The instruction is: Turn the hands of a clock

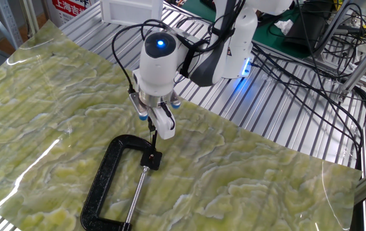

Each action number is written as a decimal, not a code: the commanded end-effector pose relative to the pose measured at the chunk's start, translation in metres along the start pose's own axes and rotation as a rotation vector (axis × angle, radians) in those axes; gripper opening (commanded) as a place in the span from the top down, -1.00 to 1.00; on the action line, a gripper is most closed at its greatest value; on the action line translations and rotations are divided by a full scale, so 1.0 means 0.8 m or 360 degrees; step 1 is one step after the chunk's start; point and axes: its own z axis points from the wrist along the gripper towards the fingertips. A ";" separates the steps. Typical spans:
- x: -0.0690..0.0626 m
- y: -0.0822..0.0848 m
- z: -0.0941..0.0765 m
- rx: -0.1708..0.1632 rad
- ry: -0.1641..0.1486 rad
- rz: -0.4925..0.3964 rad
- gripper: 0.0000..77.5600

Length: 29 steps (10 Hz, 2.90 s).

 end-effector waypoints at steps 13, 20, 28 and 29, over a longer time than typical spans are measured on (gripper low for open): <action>0.017 0.001 0.002 -0.0057 0.0030 0.0081 1.00; 0.017 0.001 0.002 -0.0067 0.0018 -0.0093 1.00; 0.017 0.001 0.002 -0.0064 0.0017 -0.0423 1.00; 0.018 0.001 0.002 -0.0064 0.0017 -0.0419 1.00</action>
